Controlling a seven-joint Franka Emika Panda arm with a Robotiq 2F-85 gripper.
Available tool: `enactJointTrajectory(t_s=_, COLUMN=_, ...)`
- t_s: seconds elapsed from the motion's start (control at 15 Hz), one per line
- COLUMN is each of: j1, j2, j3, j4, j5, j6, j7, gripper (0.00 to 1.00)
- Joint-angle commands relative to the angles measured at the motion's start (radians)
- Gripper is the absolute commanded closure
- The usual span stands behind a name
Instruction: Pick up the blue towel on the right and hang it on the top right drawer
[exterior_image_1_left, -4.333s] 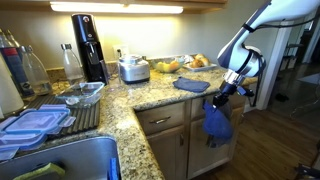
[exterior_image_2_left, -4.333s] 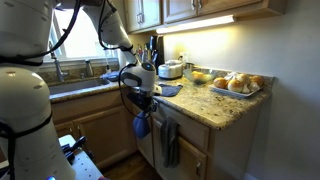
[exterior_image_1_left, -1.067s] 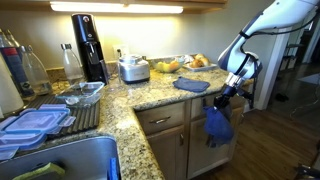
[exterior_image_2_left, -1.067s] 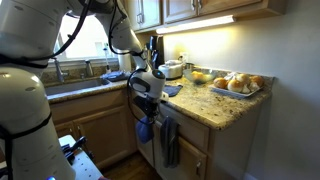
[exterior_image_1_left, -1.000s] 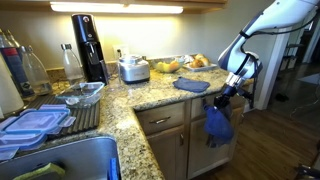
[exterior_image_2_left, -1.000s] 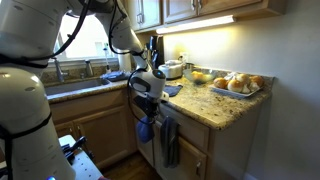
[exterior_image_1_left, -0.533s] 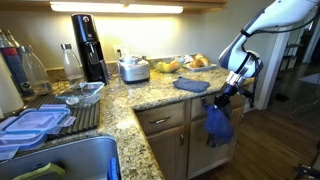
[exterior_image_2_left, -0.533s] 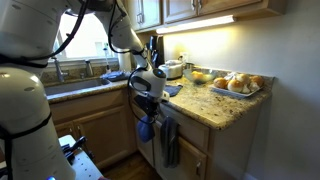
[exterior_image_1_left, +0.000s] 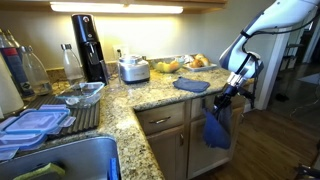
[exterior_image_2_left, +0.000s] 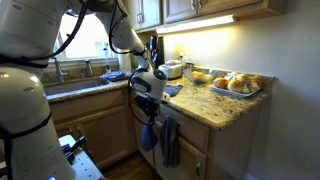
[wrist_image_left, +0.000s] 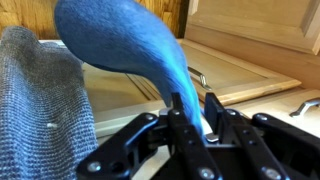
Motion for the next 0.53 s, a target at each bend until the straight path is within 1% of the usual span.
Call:
enactJointTrajectory(t_s=0.0, j1=-0.007, j2=-0.022, j3=0.005, j4=-0.021, j5=0.018, j6=-0.003, j7=-0.019, gripper=0.40)
enactJointTrajectory(t_s=0.2, j1=0.007, j2=-0.048, j3=0.002, j4=-0.040, j5=0.002, j6=0.016, j7=-0.010, gripper=0.19)
enactJointTrajectory(t_s=0.33, j1=0.020, j2=-0.083, j3=-0.003, j4=-0.067, j5=-0.029, j6=0.012, j7=0.007, gripper=0.07)
enactJointTrajectory(t_s=0.4, j1=0.037, j2=-0.111, j3=-0.012, j4=-0.091, j5=-0.071, j6=0.012, j7=0.039, gripper=0.02)
enactJointTrajectory(t_s=0.47, j1=0.048, j2=-0.127, j3=-0.018, j4=-0.106, j5=-0.103, j6=0.015, j7=0.056, gripper=0.00)
